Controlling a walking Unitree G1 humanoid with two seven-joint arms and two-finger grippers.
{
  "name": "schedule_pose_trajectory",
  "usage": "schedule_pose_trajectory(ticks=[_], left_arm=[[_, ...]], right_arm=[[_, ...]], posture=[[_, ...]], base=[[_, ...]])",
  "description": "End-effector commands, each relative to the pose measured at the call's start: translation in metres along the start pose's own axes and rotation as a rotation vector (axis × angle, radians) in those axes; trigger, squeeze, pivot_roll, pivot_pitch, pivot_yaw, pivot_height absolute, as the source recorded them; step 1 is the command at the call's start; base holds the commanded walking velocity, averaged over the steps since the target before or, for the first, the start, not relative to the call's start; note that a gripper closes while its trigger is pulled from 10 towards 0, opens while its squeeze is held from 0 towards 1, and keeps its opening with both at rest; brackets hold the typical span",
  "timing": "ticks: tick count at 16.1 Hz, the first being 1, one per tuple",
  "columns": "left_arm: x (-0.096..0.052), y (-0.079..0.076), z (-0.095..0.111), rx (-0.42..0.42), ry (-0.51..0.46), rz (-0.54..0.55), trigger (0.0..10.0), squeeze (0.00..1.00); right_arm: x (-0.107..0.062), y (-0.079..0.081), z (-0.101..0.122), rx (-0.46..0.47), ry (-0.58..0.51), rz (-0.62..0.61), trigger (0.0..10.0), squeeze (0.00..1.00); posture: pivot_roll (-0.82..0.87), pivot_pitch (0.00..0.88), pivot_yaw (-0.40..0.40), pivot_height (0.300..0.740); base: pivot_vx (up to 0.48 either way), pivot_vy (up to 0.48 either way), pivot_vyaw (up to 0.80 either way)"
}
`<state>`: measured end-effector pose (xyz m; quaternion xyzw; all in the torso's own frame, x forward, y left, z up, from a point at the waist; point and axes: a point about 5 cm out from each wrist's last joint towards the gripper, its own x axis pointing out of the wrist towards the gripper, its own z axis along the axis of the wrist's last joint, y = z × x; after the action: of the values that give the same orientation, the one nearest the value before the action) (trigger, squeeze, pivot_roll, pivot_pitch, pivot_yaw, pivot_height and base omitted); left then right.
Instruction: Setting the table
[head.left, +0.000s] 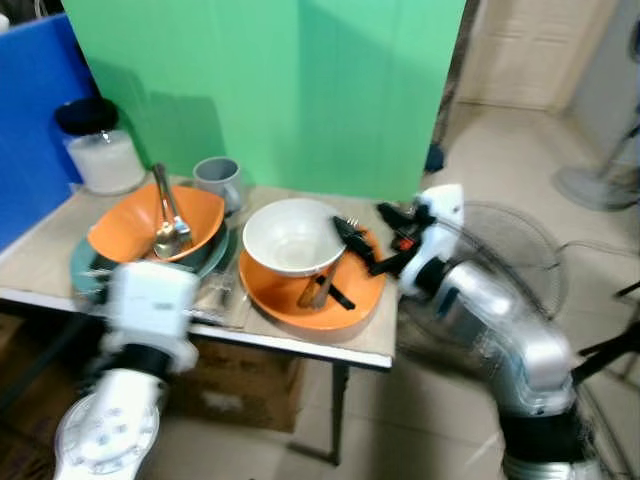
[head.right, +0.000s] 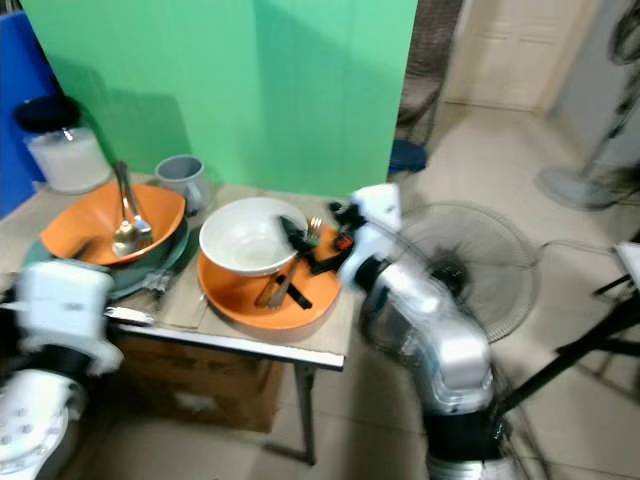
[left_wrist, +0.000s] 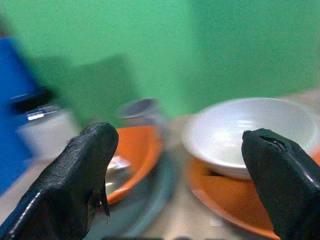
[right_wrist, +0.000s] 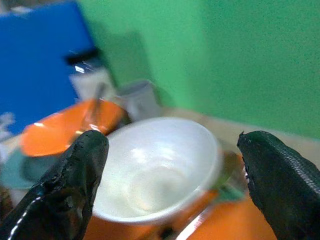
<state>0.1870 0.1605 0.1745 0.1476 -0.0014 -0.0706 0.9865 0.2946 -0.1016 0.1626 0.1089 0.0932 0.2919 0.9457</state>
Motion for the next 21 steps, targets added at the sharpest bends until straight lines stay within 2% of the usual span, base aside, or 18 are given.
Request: schedule_pose_trajectory(ticks=[1, 2, 3, 4, 5, 6, 7, 8, 10, 12, 13, 14, 16, 17, 18, 19, 21], left_arm=[[0.0, 0.001, -0.001, 0.005, 0.011, -0.029, 10.0, 0.9], [0.003, -0.002, 0.0, -0.009, -0.005, -0.094, 10.0, 0.87], [0.004, -0.004, 0.002, -0.037, -0.014, -0.186, 10.0, 0.78], [0.005, -0.006, 0.002, -0.054, -0.008, -0.242, 10.0, 0.71], [0.005, -0.007, 0.002, -0.053, -0.007, -0.287, 10.0, 0.6], [0.005, -0.01, 0.003, -0.057, -0.001, -0.378, 10.0, 0.04], [0.003, -0.013, 0.004, -0.062, 0.007, -0.466, 10.0, 0.0], [0.001, -0.016, 0.005, -0.061, 0.01, -0.514, 10.0, 0.0], [-0.002, -0.018, 0.005, -0.068, 0.014, -0.553, 10.0, 0.0], [-0.005, -0.017, 0.003, -0.089, 0.027, -0.582, 10.0, 0.0], [-0.007, -0.018, 0.002, -0.098, 0.037, -0.598, 10.0, 0.0], [-0.007, -0.018, 0.001, -0.1, 0.042, -0.604, 10.0, 0.0], [-0.008, -0.019, 0.001, -0.11, 0.046, -0.621, 10.0, 0.0], [-0.008, -0.019, 0.001, -0.11, 0.046, -0.621, 10.0, 0.0], [-0.009, -0.018, 0.001, -0.109, 0.048, -0.624, 10.0, 0.0], [-0.009, -0.018, 0.0, -0.11, 0.05, -0.627, 10.0, 0.0], [-0.01, -0.018, -0.001, -0.108, 0.059, -0.636, 10.0, 0.0]], right_arm=[[0.008, 0.009, 0.001, 0.025, 0.037, 0.045, 10.0, 0.0], [0.02, 0.01, 0.001, 0.043, 0.085, 0.039, 10.0, 0.0], [0.034, 0.009, 0.0, 0.085, 0.133, 0.021, 10.0, 0.04], [0.042, 0.006, -0.002, 0.118, 0.175, -0.019, 10.0, 0.96], [0.047, 0.004, -0.003, 0.131, 0.197, -0.029, 10.0, 1.0], [0.056, -0.001, -0.002, 0.17, 0.225, -0.07, 10.0, 1.0], [0.065, -0.009, 0.002, 0.191, 0.238, -0.148, 10.0, 1.0], [0.069, -0.014, 0.007, 0.171, 0.226, -0.18, 10.0, 1.0], [0.074, -0.017, 0.019, 0.172, 0.189, -0.187, 10.0, 0.98], [0.078, -0.021, 0.028, 0.171, 0.191, -0.205, 10.0, 0.27], [0.078, -0.025, 0.025, 0.15, 0.24, -0.235, 10.0, 0.0], [0.078, -0.027, 0.022, 0.136, 0.268, -0.249, 10.0, 0.0], [0.075, -0.031, 0.002, 0.228, 0.387, -0.268, 10.0, 0.0], [0.074, -0.03, 0.0, 0.236, 0.395, -0.268, 10.0, 0.0], [0.073, -0.031, -0.005, 0.266, 0.418, -0.274, 2.0, 0.0], [0.073, -0.031, -0.007, 0.29, 0.434, -0.271, 0.0, 0.0], [0.072, -0.031, -0.01, 0.362, 0.462, -0.258, 0.0, 0.0]], posture=[[0.04, 0.0, 0.021, 0.74], [0.03, 0.0, 0.02, 0.74], [0.03, 0.0, 0.018, 0.74], [0.03, 0.0, 0.017, 0.74], [0.03, 0.0, 0.01, 0.74], [0.03, 0.0, 0.002, 0.74], [0.03, 0.0, -0.003, 0.74], [0.04, 0.0, -0.009, 0.74], [0.04, 0.0, -0.012, 0.74], [0.04, 0.0, -0.011, 0.74], [0.03, 0.0, -0.009, 0.74], [0.03, 0.0, -0.009, 0.74], [0.03, 0.0, -0.009, 0.74], [0.03, 0.0, -0.009, 0.74], [0.03, 0.0, -0.006, 0.74], [0.03, 0.0, -0.005, 0.74], [0.02, 0.0, -0.004, 0.74]], base=[[0.0, 0.0, 0.0], [0.0, 0.0, 0.0], [0.0, 0.0, 0.0], [0.0, 0.0, 0.0], [0.0, 0.0, 0.0], [0.0, 0.0, 0.0], [0.0, 0.0, 0.0], [0.0, 0.0, 0.0], [0.0, 0.0, 0.0], [0.0, 0.0, 0.0], [0.0, 0.0, 0.0], [0.0, 0.0, 0.0], [0.0, 0.0, 0.0], [0.0, 0.0, 0.0], [0.0, 0.0, 0.0], [0.0, 0.0, 0.0], [0.0, 0.0, 0.0]])
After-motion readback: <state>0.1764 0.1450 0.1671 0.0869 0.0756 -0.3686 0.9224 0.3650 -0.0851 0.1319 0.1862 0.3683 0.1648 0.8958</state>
